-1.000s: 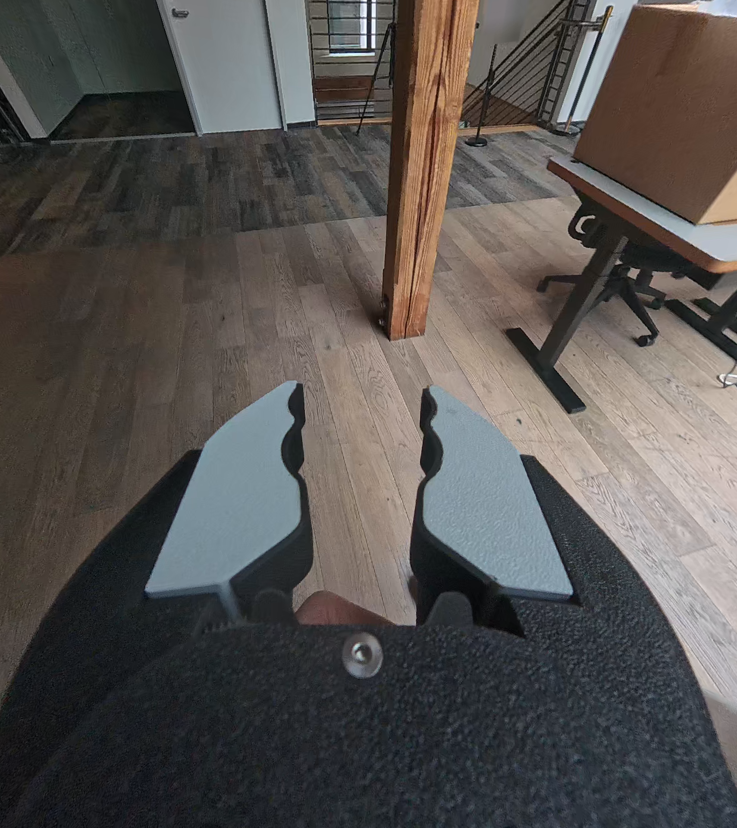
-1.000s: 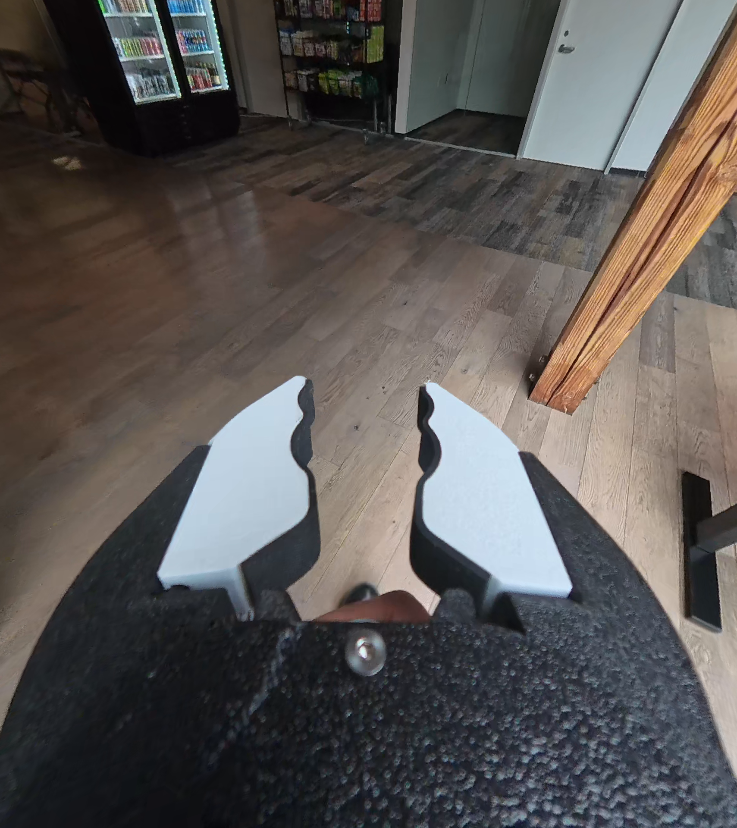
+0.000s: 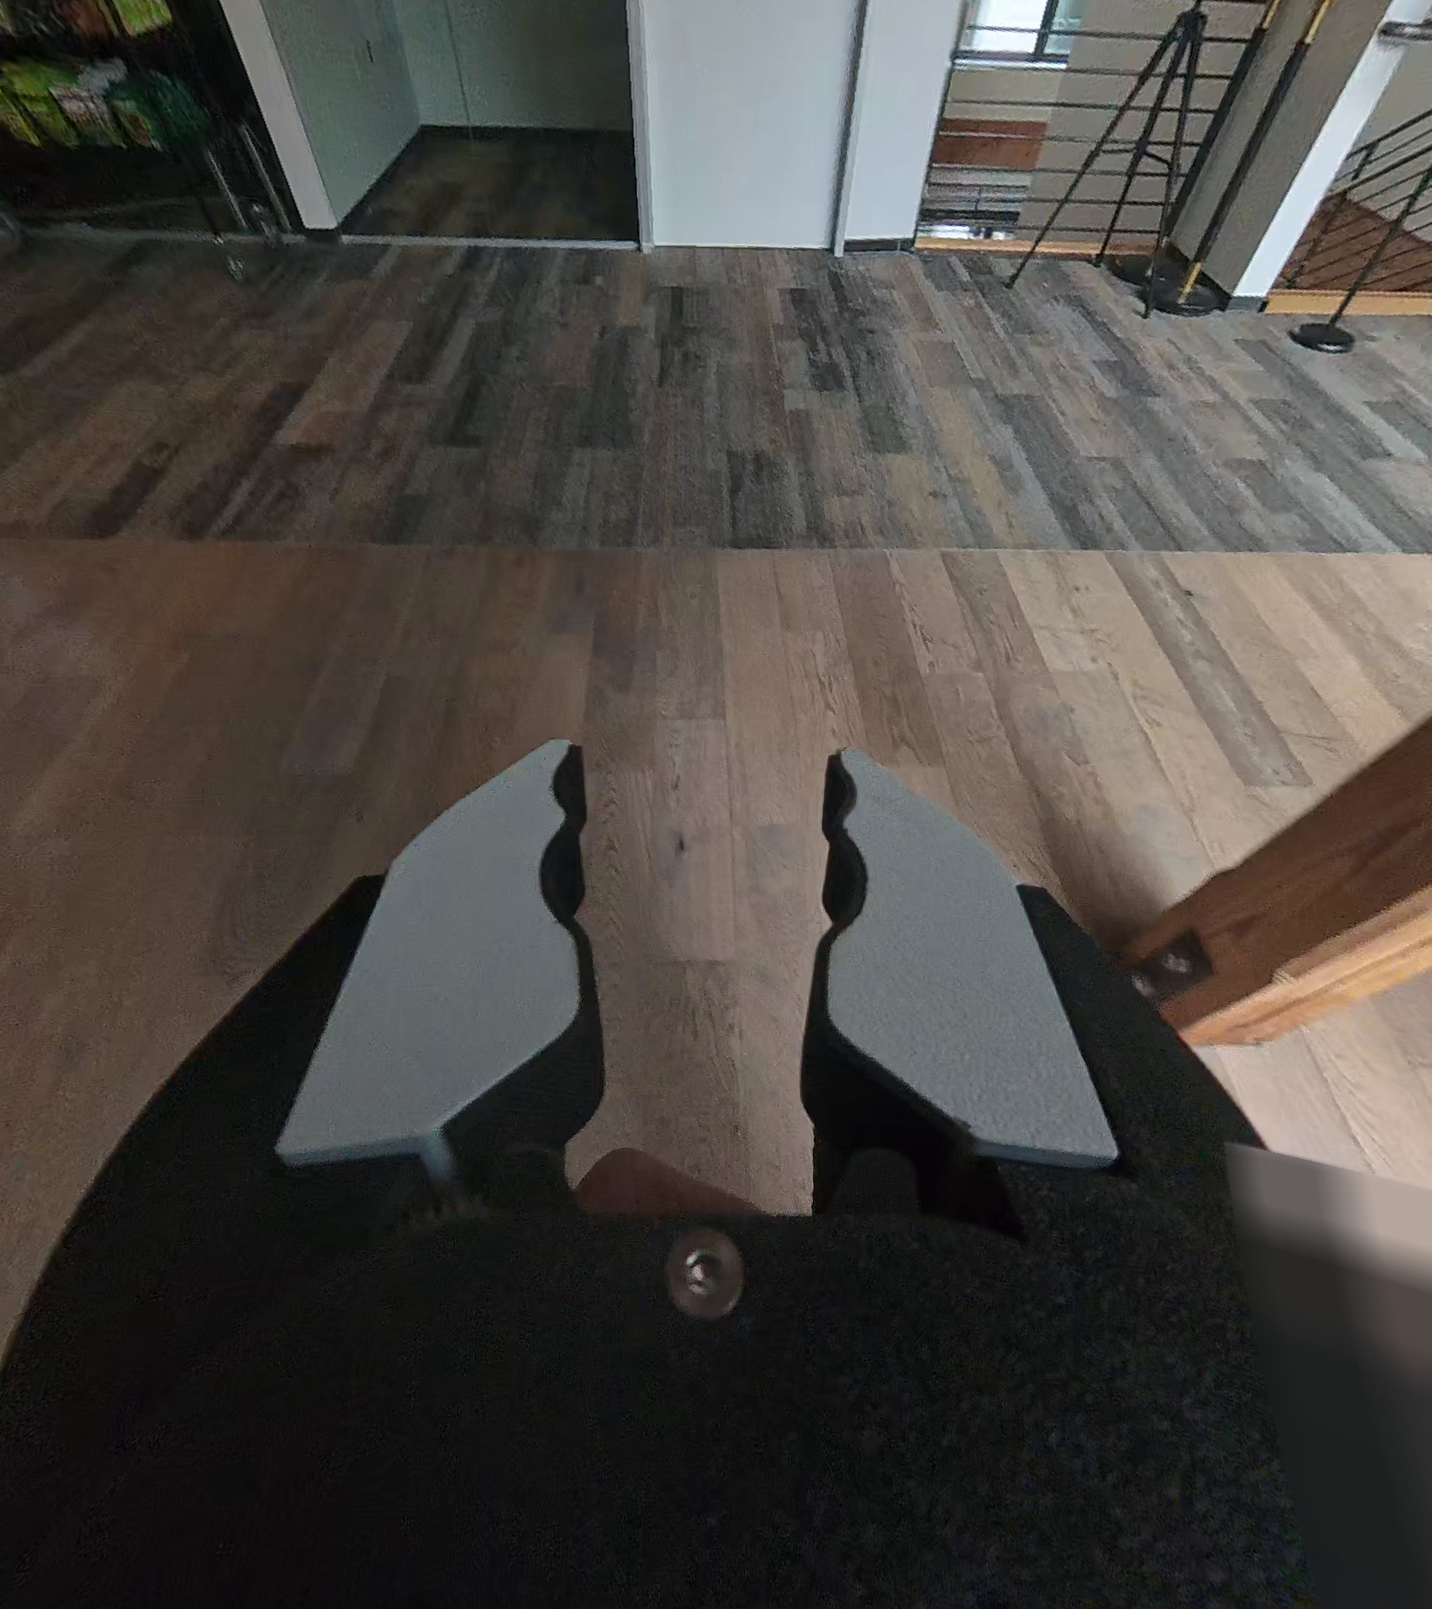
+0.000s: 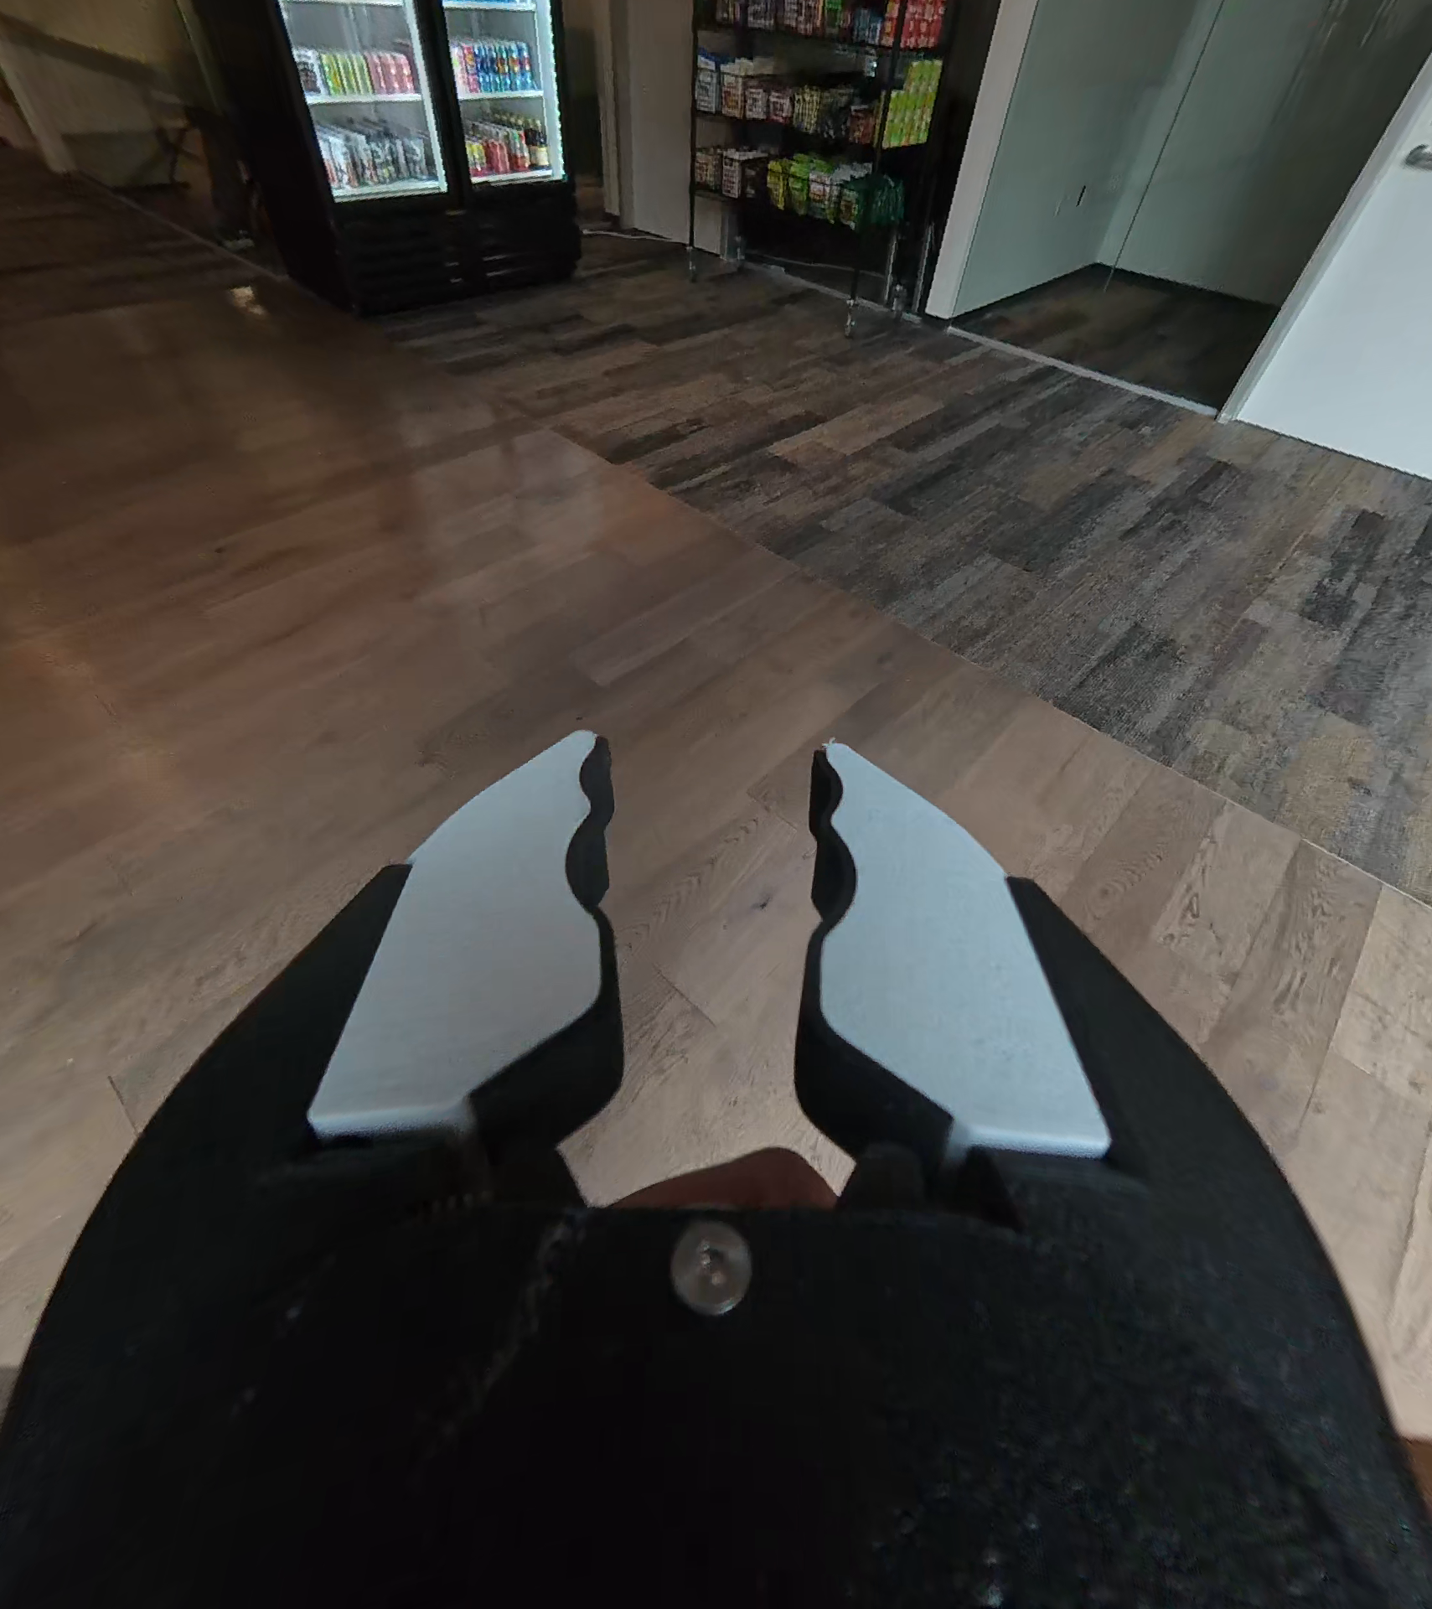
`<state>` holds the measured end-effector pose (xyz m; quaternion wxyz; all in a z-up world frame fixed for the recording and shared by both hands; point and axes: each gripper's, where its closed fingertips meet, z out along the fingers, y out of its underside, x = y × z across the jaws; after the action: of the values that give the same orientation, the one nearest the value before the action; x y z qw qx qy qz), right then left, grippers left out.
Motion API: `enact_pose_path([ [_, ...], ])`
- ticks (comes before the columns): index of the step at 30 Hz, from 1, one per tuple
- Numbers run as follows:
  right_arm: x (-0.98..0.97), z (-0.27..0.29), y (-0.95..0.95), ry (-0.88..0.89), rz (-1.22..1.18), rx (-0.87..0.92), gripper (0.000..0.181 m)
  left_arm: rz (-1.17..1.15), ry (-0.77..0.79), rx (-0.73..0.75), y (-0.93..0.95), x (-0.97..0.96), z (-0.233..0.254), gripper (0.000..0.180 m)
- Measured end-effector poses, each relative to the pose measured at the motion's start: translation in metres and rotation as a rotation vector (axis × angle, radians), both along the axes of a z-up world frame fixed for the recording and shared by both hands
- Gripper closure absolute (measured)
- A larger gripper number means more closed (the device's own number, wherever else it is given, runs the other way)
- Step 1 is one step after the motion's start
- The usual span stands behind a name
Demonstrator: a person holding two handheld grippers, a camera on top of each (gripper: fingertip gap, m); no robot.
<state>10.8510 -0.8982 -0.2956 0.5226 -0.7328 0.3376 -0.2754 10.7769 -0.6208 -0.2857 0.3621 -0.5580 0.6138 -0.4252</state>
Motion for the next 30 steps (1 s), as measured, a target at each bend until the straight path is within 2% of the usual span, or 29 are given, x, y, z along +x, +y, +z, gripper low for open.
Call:
enact_pose_path([
  [9,0.362,-0.032,0.144,0.016,0.141,0.006,0.134,0.196,0.002,0.044,0.143,0.274,-0.005,0.124],
  [17,0.644,0.008,0.312,0.053,0.310,0.035,0.131,0.455,0.038,-0.090,0.283,0.458,0.006,0.122],
  [19,0.702,0.012,0.358,0.029,0.340,0.035,0.131,0.464,0.061,-0.117,0.316,0.507,-0.002,0.121],
  [23,0.814,0.015,0.457,-0.027,0.370,0.054,0.132,0.461,0.047,-0.060,0.400,0.619,-0.021,0.122],
  [30,0.994,0.022,0.577,-0.010,0.242,0.085,0.134,0.358,0.027,-0.097,0.547,0.854,-0.029,0.124],
])
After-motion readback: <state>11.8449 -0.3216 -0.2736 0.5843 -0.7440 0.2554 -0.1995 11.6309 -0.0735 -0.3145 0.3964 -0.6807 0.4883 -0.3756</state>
